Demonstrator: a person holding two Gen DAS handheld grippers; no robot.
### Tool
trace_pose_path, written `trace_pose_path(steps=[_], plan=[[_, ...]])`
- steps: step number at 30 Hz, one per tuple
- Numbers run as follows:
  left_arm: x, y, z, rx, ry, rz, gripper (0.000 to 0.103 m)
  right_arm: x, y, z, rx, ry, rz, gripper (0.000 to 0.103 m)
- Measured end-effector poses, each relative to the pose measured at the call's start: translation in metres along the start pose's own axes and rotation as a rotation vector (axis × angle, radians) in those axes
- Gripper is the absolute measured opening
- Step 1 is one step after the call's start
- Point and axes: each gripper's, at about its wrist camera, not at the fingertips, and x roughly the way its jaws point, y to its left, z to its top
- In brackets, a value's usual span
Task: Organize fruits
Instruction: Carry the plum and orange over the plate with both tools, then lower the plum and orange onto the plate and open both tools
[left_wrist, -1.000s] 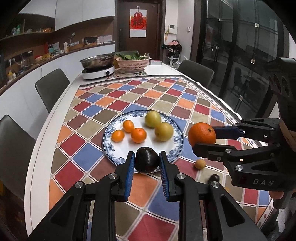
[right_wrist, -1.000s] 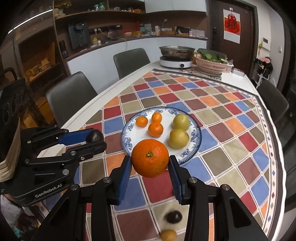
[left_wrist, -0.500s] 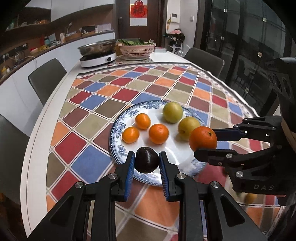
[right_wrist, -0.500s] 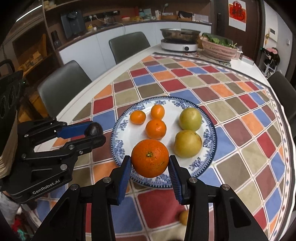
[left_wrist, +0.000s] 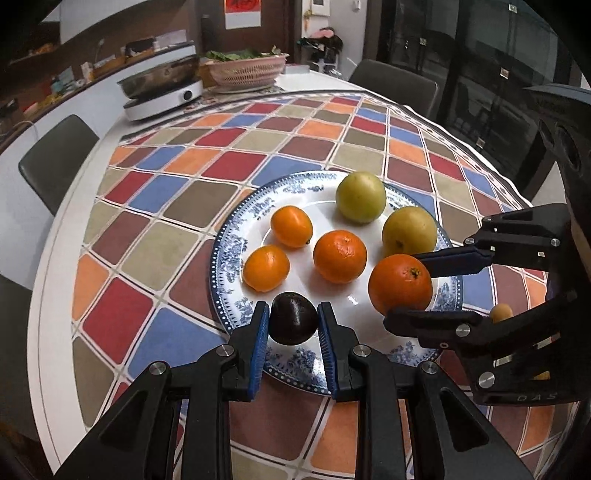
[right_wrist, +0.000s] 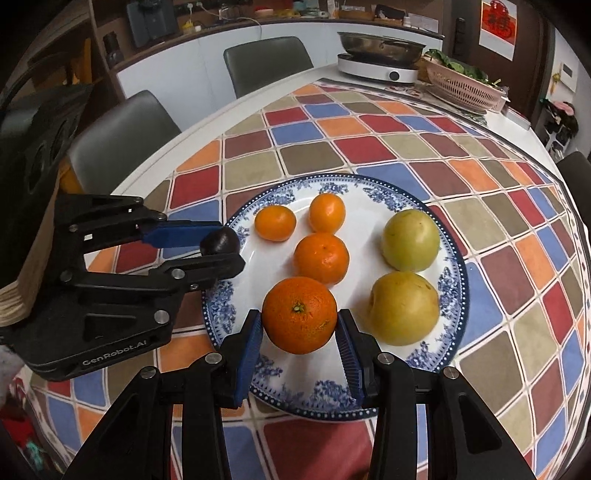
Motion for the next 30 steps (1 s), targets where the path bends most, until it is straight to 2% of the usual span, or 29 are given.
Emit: trace_pose_path(steps=[2,5,12,14,15,22,30], plan=[[0.003,0.002,0.001,-0.001,0.002,-0.003,0.027,0.003,0.0,0.001,-0.003,0.008,0.002,0.042],[0.003,0.003,0.001,-0.01,0.003,0.008,0.036,0.004,0.001,0.0,-0.009,0.011,-0.007,0.042],[-0.013,0.003,-0.001,-0.022,-0.012,0.068,0.038,-0.002,0.0,-0.003,0.006,-0.002,-0.025,0.043],[-0.02,0.0,-0.002,-0.026,-0.018,0.097,0.039,-0.006,0.001,-0.002,0.0,-0.012,-0.025,0.049],[-0.024,0.0,-0.002,-0.033,-0.024,0.105,0.04,-0.01,0.002,-0.001,0.002,-0.022,-0.024,0.052],[-0.062,-0.016,-0.01,-0.046,-0.076,0.143,0.045,-0.046,0.004,-0.005,0.014,-0.108,-0.069,0.053],[-0.099,-0.045,-0.021,-0.05,-0.136,0.132,0.051,-0.087,0.005,-0.025,0.032,-0.168,-0.107,0.053]])
